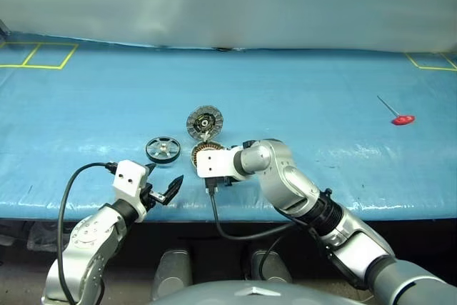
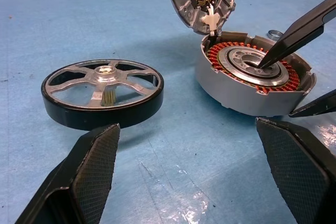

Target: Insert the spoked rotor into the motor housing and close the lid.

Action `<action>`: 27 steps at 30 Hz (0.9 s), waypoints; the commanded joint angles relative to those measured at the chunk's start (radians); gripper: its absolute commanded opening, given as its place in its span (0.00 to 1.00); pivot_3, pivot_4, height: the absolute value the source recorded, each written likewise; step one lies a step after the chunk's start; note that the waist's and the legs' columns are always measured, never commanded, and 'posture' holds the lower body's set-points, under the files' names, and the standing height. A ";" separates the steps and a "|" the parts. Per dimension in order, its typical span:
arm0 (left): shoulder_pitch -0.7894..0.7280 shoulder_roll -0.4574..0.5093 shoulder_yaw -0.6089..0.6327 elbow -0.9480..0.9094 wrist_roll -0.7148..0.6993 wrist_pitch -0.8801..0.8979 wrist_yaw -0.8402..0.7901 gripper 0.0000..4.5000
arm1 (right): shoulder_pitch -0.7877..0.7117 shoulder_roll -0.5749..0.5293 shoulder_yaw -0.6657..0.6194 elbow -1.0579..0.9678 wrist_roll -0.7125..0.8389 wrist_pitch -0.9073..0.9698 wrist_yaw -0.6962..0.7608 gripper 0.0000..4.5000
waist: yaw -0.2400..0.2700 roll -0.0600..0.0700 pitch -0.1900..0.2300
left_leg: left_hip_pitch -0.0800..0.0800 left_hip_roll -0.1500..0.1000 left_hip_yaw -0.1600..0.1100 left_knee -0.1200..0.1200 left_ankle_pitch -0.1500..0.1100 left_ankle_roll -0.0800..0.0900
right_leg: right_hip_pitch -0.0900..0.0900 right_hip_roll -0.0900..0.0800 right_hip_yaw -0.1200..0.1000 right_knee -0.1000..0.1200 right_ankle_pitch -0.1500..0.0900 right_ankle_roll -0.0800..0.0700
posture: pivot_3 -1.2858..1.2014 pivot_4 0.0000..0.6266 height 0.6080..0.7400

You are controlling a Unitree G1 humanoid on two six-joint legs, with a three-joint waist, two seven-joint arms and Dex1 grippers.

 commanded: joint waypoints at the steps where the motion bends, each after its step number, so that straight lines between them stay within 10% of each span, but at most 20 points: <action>1: -0.012 0.009 -0.004 -0.031 0.000 0.005 -0.006 1.00 | 0.052 -0.006 0.067 0.035 0.064 0.034 0.065 0.62 | 0.000 0.000 0.000 | 0.000 0.000 0.000 0.000 0.000 0.000 | 0.000 0.000 0.000 0.000 0.000 0.000 | 0.52 0.24 1.00; 7: -0.011 0.013 -0.003 -0.034 -0.003 0.013 -0.008 1.00 | 0.047 -0.010 0.076 0.015 0.087 0.046 0.061 0.98 | -0.005 0.001 0.000 | 0.000 0.000 -0.001 -0.001 -0.001 0.000 | 0.000 0.000 0.000 0.000 -0.001 0.000 | 0.52 0.24 1.00; 27: -0.022 0.012 -0.013 -0.022 -0.007 0.023 -0.023 1.00 | 0.004 -0.032 0.046 -0.090 0.116 0.111 0.014 0.98 | -0.005 0.001 0.001 | -0.002 0.000 -0.001 -0.001 -0.004 0.004 | -0.002 0.000 -0.001 -0.001 -0.004 -0.005 | 0.52 0.24 1.00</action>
